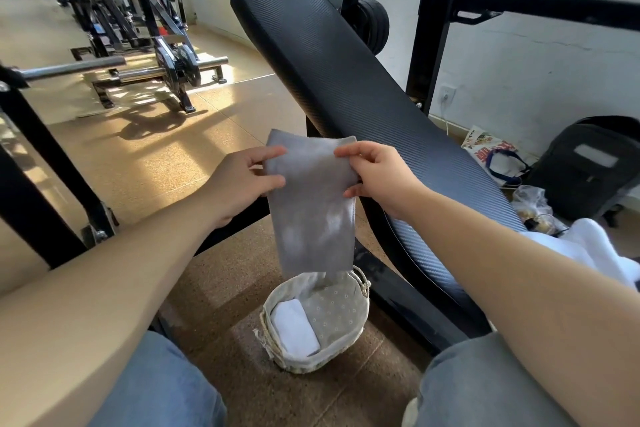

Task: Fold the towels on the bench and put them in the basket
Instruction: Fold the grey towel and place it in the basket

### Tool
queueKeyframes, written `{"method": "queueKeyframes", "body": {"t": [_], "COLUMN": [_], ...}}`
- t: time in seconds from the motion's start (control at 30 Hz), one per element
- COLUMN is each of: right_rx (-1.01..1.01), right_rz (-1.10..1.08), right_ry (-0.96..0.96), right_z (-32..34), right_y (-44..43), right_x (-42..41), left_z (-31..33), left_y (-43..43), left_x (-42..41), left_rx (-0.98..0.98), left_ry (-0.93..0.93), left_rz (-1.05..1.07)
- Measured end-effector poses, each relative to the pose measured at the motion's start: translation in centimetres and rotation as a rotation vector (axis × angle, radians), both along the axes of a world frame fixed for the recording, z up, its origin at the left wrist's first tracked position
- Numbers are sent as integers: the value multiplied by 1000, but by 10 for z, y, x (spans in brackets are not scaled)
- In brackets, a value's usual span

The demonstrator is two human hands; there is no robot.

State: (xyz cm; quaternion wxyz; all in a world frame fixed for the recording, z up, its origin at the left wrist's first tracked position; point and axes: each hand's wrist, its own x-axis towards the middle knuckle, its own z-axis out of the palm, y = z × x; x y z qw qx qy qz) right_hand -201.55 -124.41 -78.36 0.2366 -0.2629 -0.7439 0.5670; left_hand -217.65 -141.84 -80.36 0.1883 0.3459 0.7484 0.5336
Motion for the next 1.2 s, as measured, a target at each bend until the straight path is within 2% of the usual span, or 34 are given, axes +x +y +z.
{"method": "queueKeyframes", "body": {"t": [0.13,0.23,0.37,0.6,0.73,0.83,0.9,1.03,1.1,1.2], "right_rx": [84,344,531,620,662,614,519,268,154,90], "right_rz": [103,118,124,144,142,99,75,59,57,53], "right_ry": [-95,-224,-319,-362,-401,-342,-248,-109,-72,-76], "right_z": [-5,-6,-8,-8,-9,-9,-9,-8,-8,-4], "right_y": [9,9,7,7,6,6,7,10,10,7], "right_x": [5,6,4,4,1,1,1,2,3,5], "left_z": [2,3,3,5,2,-1,0,5,6,5], "left_y": [-3,-1,0,0,-2,0,2,-2,-4,-5], "left_x": [-1,1,6,11,6,1,0,5,2,-2], "left_rx": [-85,-152,-242,-286,-326,-332,-254,-95,-44,-29], "left_ry": [154,277,399,524,534,505,441,196,117,82], "left_rz": [23,64,76,54,29,71,102,110,113,125]}}
